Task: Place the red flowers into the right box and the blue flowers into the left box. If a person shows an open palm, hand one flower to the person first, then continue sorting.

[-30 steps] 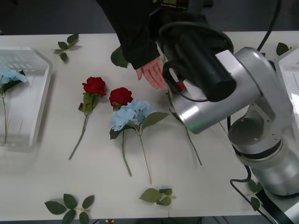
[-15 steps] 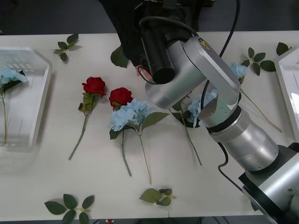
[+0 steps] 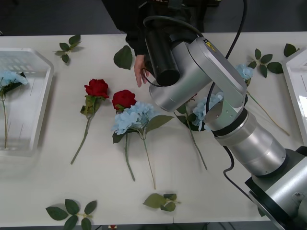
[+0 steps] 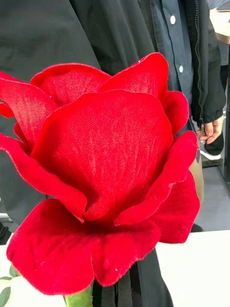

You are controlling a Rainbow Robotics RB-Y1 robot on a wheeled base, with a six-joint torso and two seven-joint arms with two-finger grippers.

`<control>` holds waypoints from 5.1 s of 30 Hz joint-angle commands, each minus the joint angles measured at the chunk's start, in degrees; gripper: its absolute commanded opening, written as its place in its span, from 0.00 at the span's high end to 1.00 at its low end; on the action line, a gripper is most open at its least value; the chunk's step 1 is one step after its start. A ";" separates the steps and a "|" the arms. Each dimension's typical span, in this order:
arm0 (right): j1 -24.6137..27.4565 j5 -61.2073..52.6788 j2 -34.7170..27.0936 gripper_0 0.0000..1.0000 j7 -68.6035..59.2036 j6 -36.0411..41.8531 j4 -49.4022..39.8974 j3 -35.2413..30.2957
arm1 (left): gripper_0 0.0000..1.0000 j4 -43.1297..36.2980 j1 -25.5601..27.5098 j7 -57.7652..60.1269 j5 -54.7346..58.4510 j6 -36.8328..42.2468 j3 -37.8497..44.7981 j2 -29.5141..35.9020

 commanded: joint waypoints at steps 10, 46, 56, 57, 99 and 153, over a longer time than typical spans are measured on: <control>-2.60 0.65 1.36 1.00 -1.65 -0.67 -1.05 -0.08 | 0.00 -0.08 -1.76 -0.74 -0.80 -0.43 1.31 0.32; -2.42 -31.87 -16.74 0.00 -1.29 -4.80 -5.45 -3.25 | 0.00 -1.84 -1.59 -2.50 -0.18 1.16 2.19 0.32; 1.53 -74.32 -26.59 0.00 20.68 5.05 1.06 -18.54 | 0.00 -13.97 2.81 1.54 -0.45 14.16 11.15 -0.65; 1.71 -77.57 -26.85 0.00 25.51 6.98 2.55 -20.65 | 0.00 -16.52 4.12 3.30 -1.42 14.78 12.38 -1.18; 16.21 -65.45 -16.04 0.00 119.73 10.23 25.05 -42.71 | 0.00 -28.47 4.48 35.38 -33.67 7.22 -10.21 -30.88; 14.72 -85.84 -14.28 1.00 96.79 37.74 4.92 -56.33 | 1.00 -32.43 5.18 10.86 -19.70 21.19 12.91 -22.62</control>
